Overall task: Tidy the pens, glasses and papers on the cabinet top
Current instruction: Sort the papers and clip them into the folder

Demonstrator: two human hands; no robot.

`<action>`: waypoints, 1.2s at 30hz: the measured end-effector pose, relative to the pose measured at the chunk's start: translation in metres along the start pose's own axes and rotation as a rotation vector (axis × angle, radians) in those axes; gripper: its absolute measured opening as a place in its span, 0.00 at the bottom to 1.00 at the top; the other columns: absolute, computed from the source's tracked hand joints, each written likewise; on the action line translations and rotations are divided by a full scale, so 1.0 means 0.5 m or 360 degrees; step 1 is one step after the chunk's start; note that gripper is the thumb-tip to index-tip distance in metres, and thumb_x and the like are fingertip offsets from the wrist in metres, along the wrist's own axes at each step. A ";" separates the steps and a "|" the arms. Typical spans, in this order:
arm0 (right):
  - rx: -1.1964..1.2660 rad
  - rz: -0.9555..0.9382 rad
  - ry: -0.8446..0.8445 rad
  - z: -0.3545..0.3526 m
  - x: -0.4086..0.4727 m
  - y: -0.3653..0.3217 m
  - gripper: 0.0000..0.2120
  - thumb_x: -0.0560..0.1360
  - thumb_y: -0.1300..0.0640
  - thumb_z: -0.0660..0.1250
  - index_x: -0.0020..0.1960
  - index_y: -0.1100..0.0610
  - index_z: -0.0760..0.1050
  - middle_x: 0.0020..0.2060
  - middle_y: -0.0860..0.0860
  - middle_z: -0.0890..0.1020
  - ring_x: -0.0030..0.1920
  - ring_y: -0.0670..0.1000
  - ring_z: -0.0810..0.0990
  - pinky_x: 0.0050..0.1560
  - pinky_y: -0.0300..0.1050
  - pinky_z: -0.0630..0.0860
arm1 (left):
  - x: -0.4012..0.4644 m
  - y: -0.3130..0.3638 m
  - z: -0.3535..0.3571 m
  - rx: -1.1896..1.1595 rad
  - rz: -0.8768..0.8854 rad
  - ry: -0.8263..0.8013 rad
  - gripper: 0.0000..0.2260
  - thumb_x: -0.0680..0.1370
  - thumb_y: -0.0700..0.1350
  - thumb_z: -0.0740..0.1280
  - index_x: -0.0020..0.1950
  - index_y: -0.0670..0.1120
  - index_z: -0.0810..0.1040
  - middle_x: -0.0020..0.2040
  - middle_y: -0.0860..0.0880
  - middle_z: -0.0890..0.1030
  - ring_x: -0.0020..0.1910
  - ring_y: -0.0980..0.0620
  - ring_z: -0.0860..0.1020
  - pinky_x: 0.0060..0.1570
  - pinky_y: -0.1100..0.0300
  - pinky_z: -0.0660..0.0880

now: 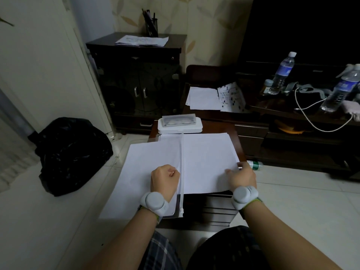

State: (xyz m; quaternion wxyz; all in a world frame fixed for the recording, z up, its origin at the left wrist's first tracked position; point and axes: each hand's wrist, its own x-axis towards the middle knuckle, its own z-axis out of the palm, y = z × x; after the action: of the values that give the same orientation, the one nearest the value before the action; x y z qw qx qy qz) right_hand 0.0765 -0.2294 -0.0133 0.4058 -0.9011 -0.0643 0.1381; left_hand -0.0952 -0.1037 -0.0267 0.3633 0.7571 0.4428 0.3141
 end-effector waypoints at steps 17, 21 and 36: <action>0.0010 -0.0320 0.0144 0.001 -0.018 -0.010 0.12 0.76 0.51 0.64 0.52 0.59 0.80 0.47 0.60 0.83 0.50 0.62 0.78 0.45 0.46 0.72 | 0.005 0.008 -0.003 -0.0042 -0.0040 -0.0036 0.08 0.71 0.36 0.67 0.32 0.44 0.75 0.32 0.36 0.79 0.28 0.49 0.71 0.34 0.50 0.77; 0.0847 -0.0107 0.0005 0.014 -0.049 -0.031 0.19 0.74 0.46 0.68 0.52 0.62 0.78 0.40 0.54 0.78 0.43 0.55 0.78 0.48 0.46 0.75 | 0.005 0.008 -0.003 -0.0070 -0.0044 -0.0046 0.08 0.72 0.35 0.66 0.33 0.37 0.78 0.29 0.39 0.78 0.27 0.43 0.75 0.34 0.50 0.77; 0.0314 -0.0212 -0.0466 0.121 -0.078 -0.026 0.16 0.72 0.62 0.67 0.56 0.69 0.74 0.46 0.59 0.80 0.55 0.61 0.80 0.49 0.45 0.73 | 0.009 0.014 -0.007 -0.0039 0.0003 -0.0074 0.08 0.72 0.36 0.66 0.34 0.33 0.78 0.28 0.39 0.77 0.31 0.41 0.78 0.37 0.53 0.76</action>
State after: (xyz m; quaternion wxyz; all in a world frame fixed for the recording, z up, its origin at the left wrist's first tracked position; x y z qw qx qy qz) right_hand 0.0209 -0.1868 -0.0340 0.4868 -0.8210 -0.1683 0.2464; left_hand -0.0934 -0.1012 -0.0184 0.3824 0.7602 0.4295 0.3022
